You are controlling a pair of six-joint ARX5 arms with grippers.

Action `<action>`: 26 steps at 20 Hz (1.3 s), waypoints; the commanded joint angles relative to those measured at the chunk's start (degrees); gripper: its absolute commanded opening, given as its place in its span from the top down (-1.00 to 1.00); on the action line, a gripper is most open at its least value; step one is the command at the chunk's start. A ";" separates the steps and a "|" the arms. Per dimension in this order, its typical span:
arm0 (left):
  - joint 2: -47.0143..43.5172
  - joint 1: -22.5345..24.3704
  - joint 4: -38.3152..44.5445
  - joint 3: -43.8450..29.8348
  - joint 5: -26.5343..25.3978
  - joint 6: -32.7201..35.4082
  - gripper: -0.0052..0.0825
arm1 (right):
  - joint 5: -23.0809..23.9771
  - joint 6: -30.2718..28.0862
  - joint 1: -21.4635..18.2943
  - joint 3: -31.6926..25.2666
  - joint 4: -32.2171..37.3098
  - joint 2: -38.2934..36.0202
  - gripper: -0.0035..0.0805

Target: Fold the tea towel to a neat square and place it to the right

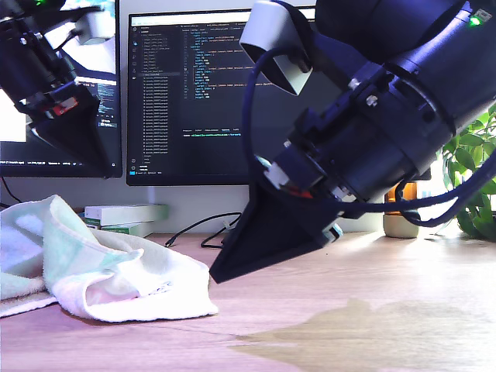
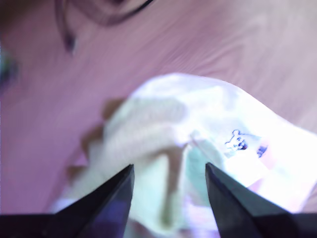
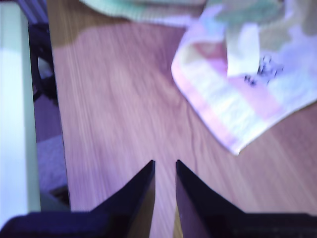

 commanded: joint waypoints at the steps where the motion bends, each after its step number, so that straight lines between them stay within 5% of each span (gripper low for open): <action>1: 0.52 -1.25 -0.55 -0.83 0.09 -6.54 -0.04 | 0.02 0.11 0.22 -0.26 1.53 0.04 0.66; 7: 0.52 -5.55 5.49 -0.85 8.96 -12.63 -0.05 | 0.02 3.82 0.22 -0.17 -0.48 0.04 0.66; 10: 0.63 -7.80 4.26 -0.79 -0.63 -25.14 -0.05 | 0.31 4.39 0.11 -0.17 -1.29 0.04 0.66; 14: 0.76 -13.42 0.07 -0.66 -16.44 -30.05 -0.05 | 1.55 4.33 0.11 -0.17 -1.25 0.04 0.66; 19: 4.83 -16.50 -5.42 0.90 -21.11 -38.66 -0.05 | 1.70 4.33 0.11 -0.17 -1.29 0.04 0.66; 26: 18.84 -18.67 -15.34 10.58 -22.53 -40.39 -0.05 | 1.73 4.28 0.11 -0.17 -2.29 0.04 0.66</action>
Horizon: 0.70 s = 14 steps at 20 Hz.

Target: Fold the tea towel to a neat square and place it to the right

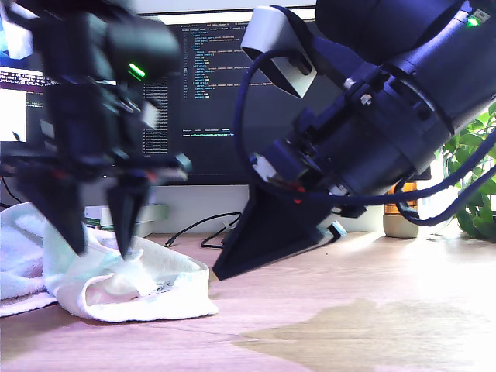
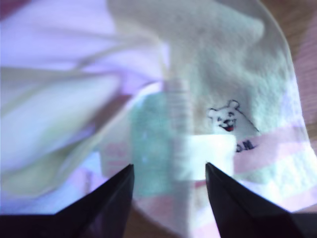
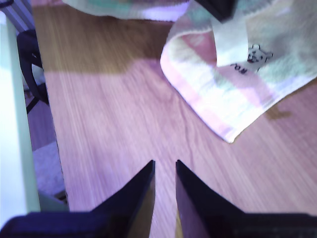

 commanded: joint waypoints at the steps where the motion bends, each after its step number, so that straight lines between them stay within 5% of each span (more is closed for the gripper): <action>1: 2.19 -0.81 -1.99 2.78 -0.83 -0.81 -0.05 | 0.07 -0.02 0.11 -0.17 -0.11 0.04 0.66; 14: 13.25 -2.23 -6.08 11.65 -11.28 -2.75 -0.01 | 0.02 -0.37 0.13 -0.17 0.28 0.04 0.66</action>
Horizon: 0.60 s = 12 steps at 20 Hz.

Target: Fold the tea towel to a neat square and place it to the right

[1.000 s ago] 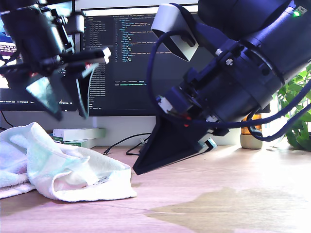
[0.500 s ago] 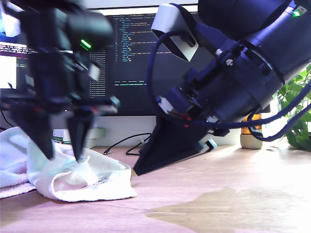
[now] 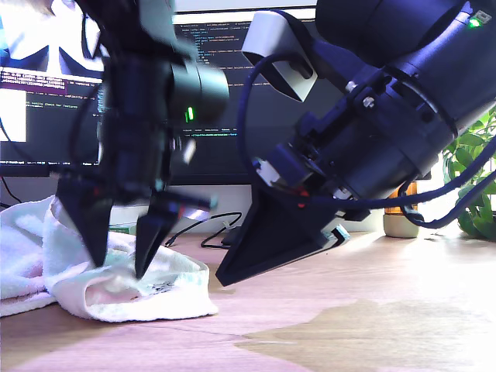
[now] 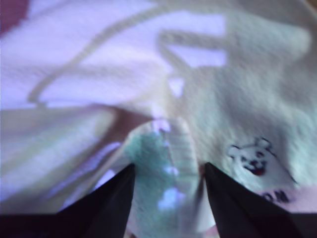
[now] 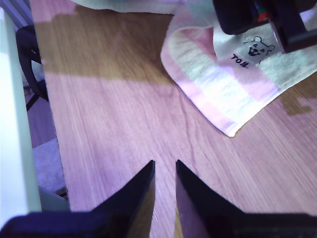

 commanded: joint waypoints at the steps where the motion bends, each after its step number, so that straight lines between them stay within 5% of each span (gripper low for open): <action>1: 0.46 -0.24 1.57 1.38 -0.90 -0.81 -0.01 | -0.07 -0.24 0.13 -0.17 0.55 0.04 0.66; 12: 0.48 -0.20 3.21 1.42 -1.51 -0.70 0.20 | -0.22 -0.22 0.13 -0.17 0.72 0.04 0.66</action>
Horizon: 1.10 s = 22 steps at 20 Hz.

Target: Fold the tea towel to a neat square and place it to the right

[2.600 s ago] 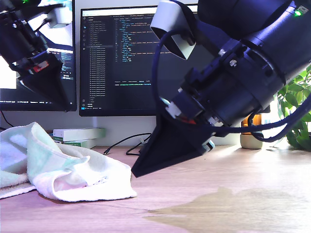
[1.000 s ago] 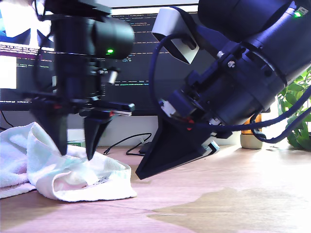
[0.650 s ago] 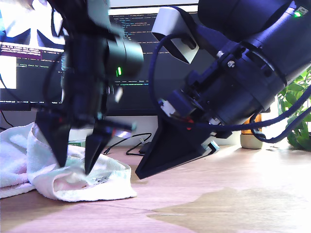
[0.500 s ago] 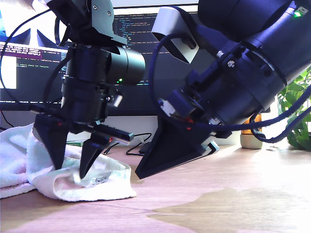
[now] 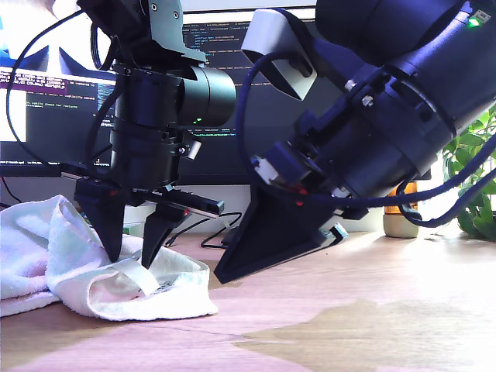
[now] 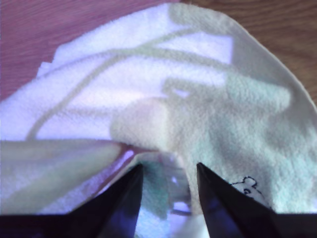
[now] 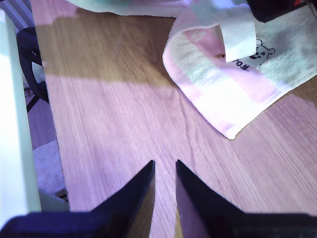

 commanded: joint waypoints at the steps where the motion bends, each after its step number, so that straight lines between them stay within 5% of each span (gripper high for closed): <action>1: 0.50 -0.20 -0.74 0.09 -0.37 0.07 0.20 | -0.11 -0.24 0.13 -0.17 0.39 0.04 0.66; 7: 0.50 -0.17 -4.07 0.09 -1.07 1.11 0.33 | -0.11 -0.24 0.13 -0.17 0.50 0.04 0.66; 17: 0.37 -0.09 -5.70 0.17 -0.94 3.69 0.92 | -0.09 -0.44 0.22 -0.17 0.07 0.04 0.61; 22: -3.23 -0.26 -6.51 0.26 0.57 5.18 0.93 | -0.02 -4.50 2.05 -0.17 0.15 0.04 0.44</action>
